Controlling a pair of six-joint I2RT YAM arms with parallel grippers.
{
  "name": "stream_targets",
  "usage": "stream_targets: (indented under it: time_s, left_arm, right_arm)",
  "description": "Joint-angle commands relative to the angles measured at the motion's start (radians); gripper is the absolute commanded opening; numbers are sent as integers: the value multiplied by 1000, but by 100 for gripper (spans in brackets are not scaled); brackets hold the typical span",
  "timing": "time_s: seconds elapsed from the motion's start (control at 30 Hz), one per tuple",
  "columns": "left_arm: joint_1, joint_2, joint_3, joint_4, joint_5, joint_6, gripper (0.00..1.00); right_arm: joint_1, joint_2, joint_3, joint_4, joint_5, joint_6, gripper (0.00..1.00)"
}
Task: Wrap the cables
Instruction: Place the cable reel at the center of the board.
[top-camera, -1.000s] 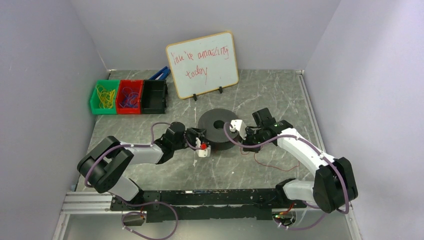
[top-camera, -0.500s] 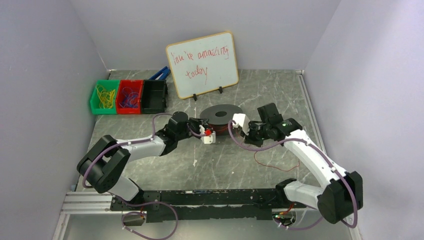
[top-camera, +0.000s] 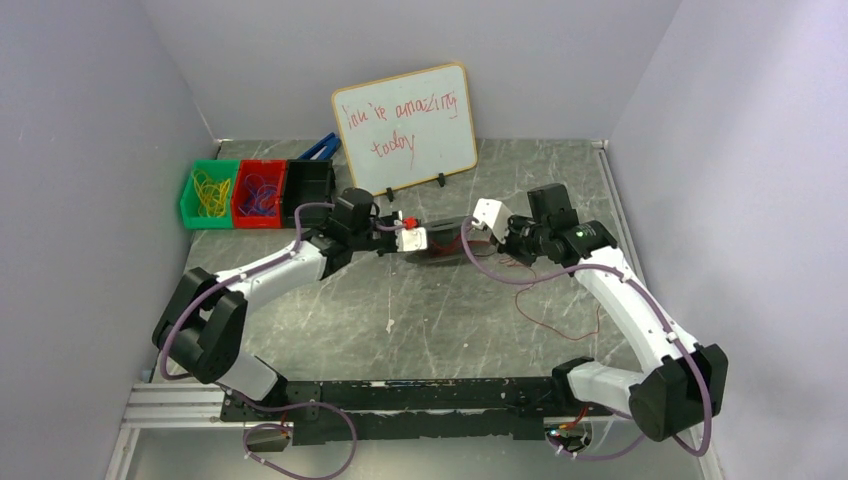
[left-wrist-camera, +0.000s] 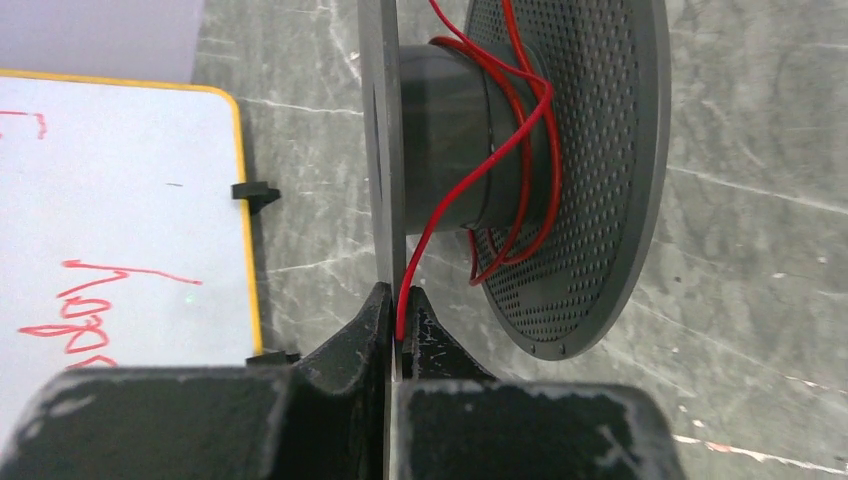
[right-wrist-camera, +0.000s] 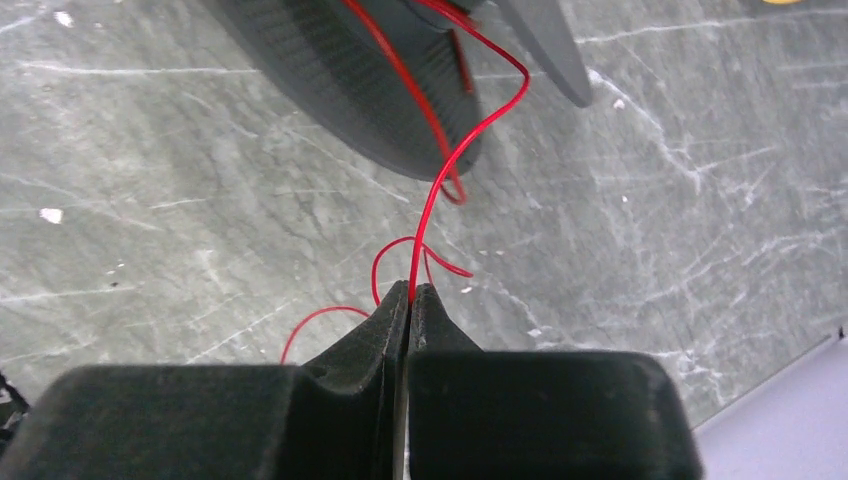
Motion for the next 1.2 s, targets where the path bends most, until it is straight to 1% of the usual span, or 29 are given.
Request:
stream_targets:
  time_s: [0.0,0.17,0.3,0.37,0.5,0.63,0.7,0.8,1.0,1.17]
  left_arm:
    - [11,38,30,-251,175,-109,3]
    - [14,50,38,-291,209,-118,3]
    - [13,51,24,-271,195,-139,3]
    - [15,60,29,-273,183,-152,4]
    - [22,110,68,-338,205,-153,7]
    - [31,132,61,-330,218,-165,9]
    - [38,136,57,-319,223,-180,11]
    - [48,141,52,-305,226,-200,17]
    - [67,138,38,-274,218,-222,29]
    - [88,138,41,-256,227,-245,33]
  right_arm:
    - [-17,24,73,75,55,1,0]
    - [-23,58,87,113,77,25,0]
    - [-25,72,78,129,79,35,0]
    - [-26,68,64,153,87,46,0]
    - [-33,72,30,234,128,77,0]
    - [-36,101,36,277,131,113,0]
    - [-37,113,37,312,133,138,0]
    - [-36,124,37,357,143,167,0]
    - [-37,152,47,366,112,184,0]
    - [-38,156,27,387,105,189,0]
